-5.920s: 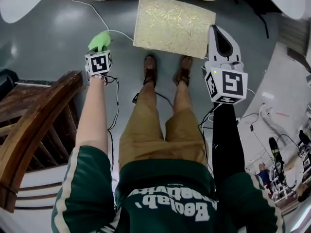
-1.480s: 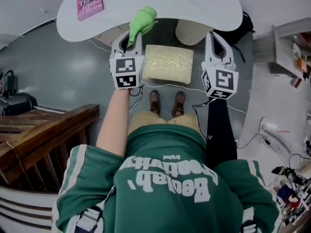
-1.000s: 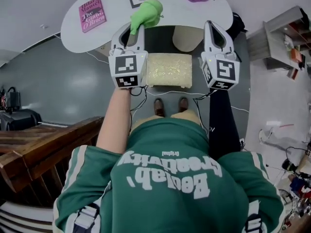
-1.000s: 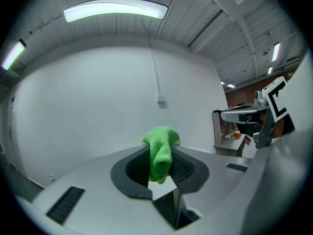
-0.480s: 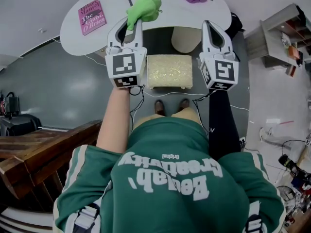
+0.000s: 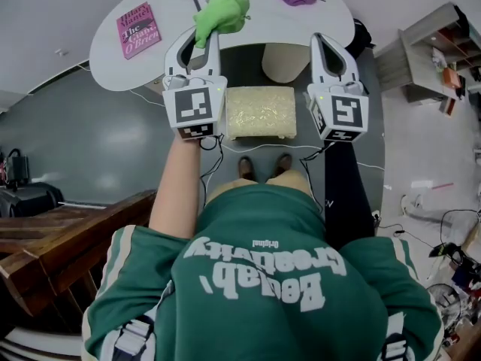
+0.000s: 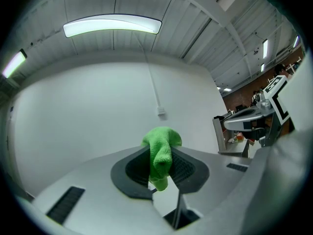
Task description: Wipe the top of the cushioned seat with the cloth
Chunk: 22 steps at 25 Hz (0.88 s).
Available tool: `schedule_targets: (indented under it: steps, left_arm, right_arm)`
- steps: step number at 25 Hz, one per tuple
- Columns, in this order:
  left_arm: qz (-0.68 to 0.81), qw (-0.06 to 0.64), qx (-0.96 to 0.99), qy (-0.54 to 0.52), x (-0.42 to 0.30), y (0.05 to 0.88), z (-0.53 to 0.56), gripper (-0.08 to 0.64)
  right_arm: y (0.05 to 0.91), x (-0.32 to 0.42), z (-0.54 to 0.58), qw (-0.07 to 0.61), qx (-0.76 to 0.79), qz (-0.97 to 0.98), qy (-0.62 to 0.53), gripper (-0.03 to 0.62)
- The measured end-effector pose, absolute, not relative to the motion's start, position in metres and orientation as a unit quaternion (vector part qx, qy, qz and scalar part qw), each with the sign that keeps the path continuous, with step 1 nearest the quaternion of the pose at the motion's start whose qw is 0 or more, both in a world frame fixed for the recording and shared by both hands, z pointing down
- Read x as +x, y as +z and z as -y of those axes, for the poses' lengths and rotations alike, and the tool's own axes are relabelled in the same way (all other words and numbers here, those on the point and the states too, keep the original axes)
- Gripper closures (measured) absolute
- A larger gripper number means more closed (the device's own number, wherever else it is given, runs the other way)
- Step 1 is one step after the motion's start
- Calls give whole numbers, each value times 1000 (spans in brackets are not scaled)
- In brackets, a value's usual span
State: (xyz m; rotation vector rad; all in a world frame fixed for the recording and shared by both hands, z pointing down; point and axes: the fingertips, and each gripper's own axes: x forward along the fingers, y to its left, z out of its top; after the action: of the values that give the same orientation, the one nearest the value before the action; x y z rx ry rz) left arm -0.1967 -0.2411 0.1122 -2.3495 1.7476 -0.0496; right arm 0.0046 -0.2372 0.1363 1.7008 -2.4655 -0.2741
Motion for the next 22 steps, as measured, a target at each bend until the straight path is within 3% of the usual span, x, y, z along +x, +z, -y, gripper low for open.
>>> schedule_targets:
  steps: [22]
  left_arm:
    - [-595,106,-796,-13,-201,109,238,482]
  right_arm:
    - [131,-11,233,68,547,829,-99,584]
